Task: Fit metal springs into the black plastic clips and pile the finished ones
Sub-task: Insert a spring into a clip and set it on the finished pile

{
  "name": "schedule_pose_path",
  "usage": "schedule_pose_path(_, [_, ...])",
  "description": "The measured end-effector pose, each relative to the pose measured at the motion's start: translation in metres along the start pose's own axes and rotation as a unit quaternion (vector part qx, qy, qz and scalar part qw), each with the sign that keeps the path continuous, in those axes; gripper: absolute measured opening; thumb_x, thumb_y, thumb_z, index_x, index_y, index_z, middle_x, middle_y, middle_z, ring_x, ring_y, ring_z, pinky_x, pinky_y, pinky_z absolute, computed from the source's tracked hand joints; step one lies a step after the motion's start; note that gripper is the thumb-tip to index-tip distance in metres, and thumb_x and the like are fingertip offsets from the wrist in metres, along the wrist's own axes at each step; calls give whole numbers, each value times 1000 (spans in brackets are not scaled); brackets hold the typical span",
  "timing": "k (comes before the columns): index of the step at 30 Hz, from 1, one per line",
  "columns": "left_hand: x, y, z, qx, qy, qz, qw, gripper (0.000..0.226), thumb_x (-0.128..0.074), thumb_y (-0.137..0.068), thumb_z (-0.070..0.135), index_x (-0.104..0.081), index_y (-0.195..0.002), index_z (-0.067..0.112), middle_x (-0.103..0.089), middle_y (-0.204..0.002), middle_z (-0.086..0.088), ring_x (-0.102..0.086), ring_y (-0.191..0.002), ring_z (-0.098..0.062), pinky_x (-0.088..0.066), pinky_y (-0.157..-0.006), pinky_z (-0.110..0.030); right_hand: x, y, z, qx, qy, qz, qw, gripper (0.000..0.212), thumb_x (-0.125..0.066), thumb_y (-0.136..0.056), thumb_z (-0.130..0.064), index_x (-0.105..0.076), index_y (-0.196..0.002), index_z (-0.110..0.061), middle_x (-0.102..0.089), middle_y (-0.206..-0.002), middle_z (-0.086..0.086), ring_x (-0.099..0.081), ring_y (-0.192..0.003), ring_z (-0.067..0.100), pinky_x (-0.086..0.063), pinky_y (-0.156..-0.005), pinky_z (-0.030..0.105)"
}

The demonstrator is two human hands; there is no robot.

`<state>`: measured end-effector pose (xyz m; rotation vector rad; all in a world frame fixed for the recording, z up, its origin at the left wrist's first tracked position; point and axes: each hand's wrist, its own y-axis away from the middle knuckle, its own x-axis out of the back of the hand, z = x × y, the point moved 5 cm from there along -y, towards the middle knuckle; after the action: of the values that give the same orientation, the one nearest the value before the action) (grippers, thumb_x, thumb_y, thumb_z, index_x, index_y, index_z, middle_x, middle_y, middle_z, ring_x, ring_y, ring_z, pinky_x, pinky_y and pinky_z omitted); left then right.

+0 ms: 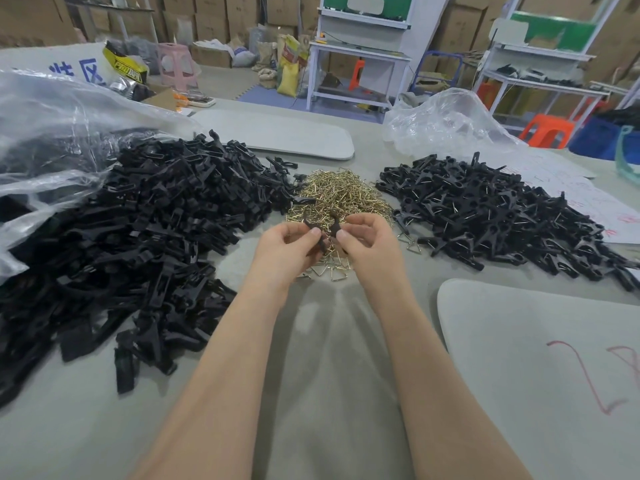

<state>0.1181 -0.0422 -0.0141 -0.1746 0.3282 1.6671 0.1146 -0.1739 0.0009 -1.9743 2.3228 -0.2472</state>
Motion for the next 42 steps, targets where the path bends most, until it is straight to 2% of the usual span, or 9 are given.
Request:
schedule_pose_path(3, [0, -2, -1, -20, -67, 2, 998, 9, -63, -89, 6, -59, -85, 13, -63, -93, -14, -65, -89, -24, -55, -78, -28, 1, -1, -2, 3, -2, 1, 1000, 24, -61, -86, 2, -58, -92, -21, -64, -94, -2, -63, -95, 14, -52, -90, 33])
schedule_pose_path(7, [0, -3, 0, -36, -109, 0, 993, 11, -66, -88, 9, -61, -84, 18, -64, -85, -8, -65, -78, -20, -55, -80, -35, -1, 2, -9, 24, 21, -22, 999, 23, -60, -87, 5, -62, -88, -19, -65, -85, -7, -62, -75, -6, -51, -75, 15])
schedule_pose_path(9, [0, -2, 1, -44, -111, -4, 993, 12, -66, -87, 8, -61, -84, 18, -65, -80, -6, -66, -73, -15, -56, -74, -30, -1, 2, -10, 22, 14, -28, 999, 23, -59, -87, 5, -63, -88, -18, -66, -82, -8, -62, -72, -8, -50, -71, 11])
schedule_pose_path(12, [0, -1, 3, -51, -109, -13, 993, 12, -66, -87, 7, -62, -84, 18, -66, -73, -1, -64, -62, -4, -55, -66, -21, 0, 3, -10, 13, 15, -30, 999, 19, -59, -88, 4, -67, -91, -14, -70, -87, 0, -64, -76, -1, -51, -75, 14])
schedule_pose_path(18, [-1, 1, 5, -52, -107, -19, 993, 11, -66, -87, 8, -63, -86, 18, -67, -74, 1, -63, -64, -4, -55, -70, -21, 1, 1, -10, 5, 6, -19, 1000, 22, -59, -89, 2, -67, -87, -19, -71, -89, 3, -66, -83, 11, -53, -84, 25])
schedule_pose_path(25, [-2, 2, 5, -58, -94, -31, 993, 12, -65, -87, 6, -64, -84, 17, -69, -61, 7, -66, -63, -3, -56, -67, -18, 2, 2, -11, 6, 11, -17, 1000, 20, -60, -89, 0, -69, -87, -18, -71, -87, 2, -66, -83, 9, -54, -84, 25])
schedule_pose_path(28, [-3, 3, 5, -51, -74, -39, 995, 14, -64, -88, 4, -66, -83, 17, -70, -64, 7, -67, -65, -4, -56, -68, -18, 1, 2, -12, 7, 8, -14, 1000, 21, -59, -89, 1, -68, -86, -18, -71, -87, 3, -67, -83, 12, -54, -85, 26])
schedule_pose_path(35, [-2, 2, 5, -30, -63, -36, 997, 16, -61, -89, 3, -66, -105, 3, -70, -79, -1, -68, -67, -4, -57, -72, -18, 2, 3, -14, 10, 13, -9, 1000, 25, -61, -88, -1, -68, -82, -24, -71, -81, -5, -66, -77, 4, -54, -79, 20])
schedule_pose_path(42, [-2, 4, 7, -33, -72, -32, 996, 11, -62, -89, 4, -66, -99, 7, -69, -80, -2, -66, -68, -5, -57, -73, -19, 3, 3, -14, 10, 29, -9, 999, 25, -63, -87, -2, -68, -81, -25, -72, -83, -2, -67, -79, 8, -55, -79, 24])
